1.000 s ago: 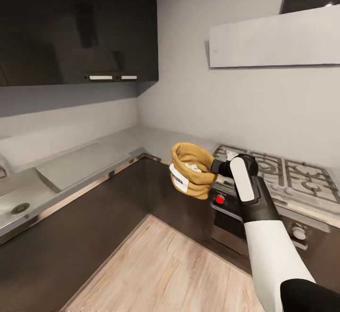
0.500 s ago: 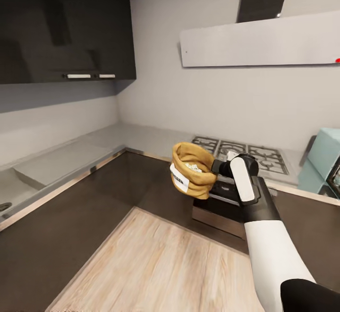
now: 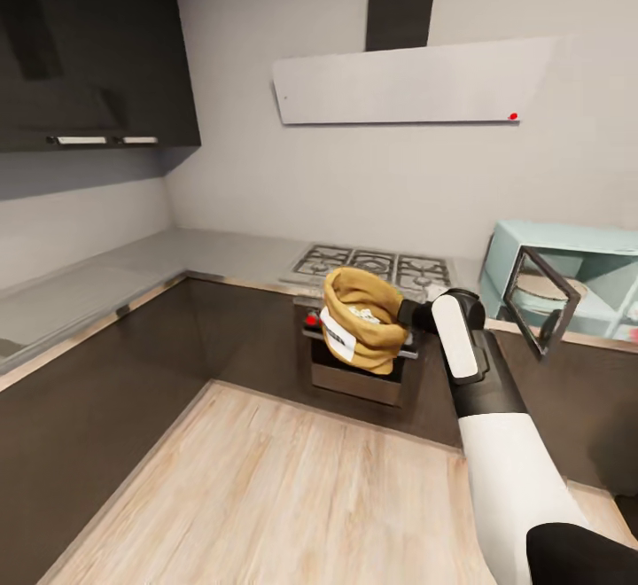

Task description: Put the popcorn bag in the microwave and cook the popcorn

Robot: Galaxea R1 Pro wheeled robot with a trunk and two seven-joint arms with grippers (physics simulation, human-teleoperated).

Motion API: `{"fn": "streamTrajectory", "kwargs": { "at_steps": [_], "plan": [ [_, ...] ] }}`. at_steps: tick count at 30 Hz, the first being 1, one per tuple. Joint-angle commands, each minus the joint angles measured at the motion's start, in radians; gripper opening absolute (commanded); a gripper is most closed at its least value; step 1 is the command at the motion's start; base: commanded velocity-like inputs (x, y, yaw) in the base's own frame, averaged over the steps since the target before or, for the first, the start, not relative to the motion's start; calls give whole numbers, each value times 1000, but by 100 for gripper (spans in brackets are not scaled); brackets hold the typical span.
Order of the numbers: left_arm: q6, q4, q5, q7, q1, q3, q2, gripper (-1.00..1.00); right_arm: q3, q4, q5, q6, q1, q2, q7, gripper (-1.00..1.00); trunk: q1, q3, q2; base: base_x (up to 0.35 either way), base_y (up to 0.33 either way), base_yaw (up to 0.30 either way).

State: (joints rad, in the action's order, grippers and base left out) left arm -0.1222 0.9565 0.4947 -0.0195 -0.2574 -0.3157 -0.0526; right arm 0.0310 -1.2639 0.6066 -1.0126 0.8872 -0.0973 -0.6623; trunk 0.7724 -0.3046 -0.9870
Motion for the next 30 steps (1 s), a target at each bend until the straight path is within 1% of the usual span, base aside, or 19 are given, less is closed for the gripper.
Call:
{"fn": "streamTrajectory", "kwargs": {
  "at_steps": [1,12,15,16,17,18,22,26,27,28,30],
  "plan": [
    [-8,3,10,-3,0,-3,-1,100,2,0,10,-1,1,-1,-10,-100,0,-2,-1,-316,-209,-277],
    [-5,-2,9,-1,0,-3,-1,100,7,0,6,-2,0,5,-15,-100,0,-7,-1,-293,-216,-277],
    [0,-2,-9,-2,0,-3,-3,100,8,3,6,0,-1,8,-25,-100,0,-8,-1,1,-208,-277],
    [1,-2,-11,-2,0,-3,-2,100,8,3,7,0,0,8,-54,-100,0,-9,-1,3,-76,-277],
    [1,-2,-12,-2,0,-3,-1,100,9,1,8,2,0,8,-101,-100,0,-9,-1,1,-31,-277],
    [1,-2,-13,-1,0,-3,-1,100,10,-1,8,5,0,8,-126,-100,0,-9,-1,0,-60,-277],
    [1,-2,-13,-1,0,-3,-1,100,35,-2,7,10,-1,8,-149,-100,0,-9,-1,0,-241,-278],
    [1,-2,-14,0,0,-3,-1,100,41,-2,7,14,-1,6,-159,-100,0,-9,-1,0,-310,-278],
    [1,-2,-14,0,0,-3,-1,100,42,-2,7,15,-1,6,-173,-100,0,-9,-1,0,-326,-278],
    [1,-2,-14,0,0,-3,-1,100,42,-2,7,17,0,5,-202,-100,0,-9,-1,0,-333,-277],
    [1,-2,-14,0,0,-3,-1,100,43,-2,7,19,1,6,-224,-100,0,-9,-1,0,-336,-183]
  ]
}}
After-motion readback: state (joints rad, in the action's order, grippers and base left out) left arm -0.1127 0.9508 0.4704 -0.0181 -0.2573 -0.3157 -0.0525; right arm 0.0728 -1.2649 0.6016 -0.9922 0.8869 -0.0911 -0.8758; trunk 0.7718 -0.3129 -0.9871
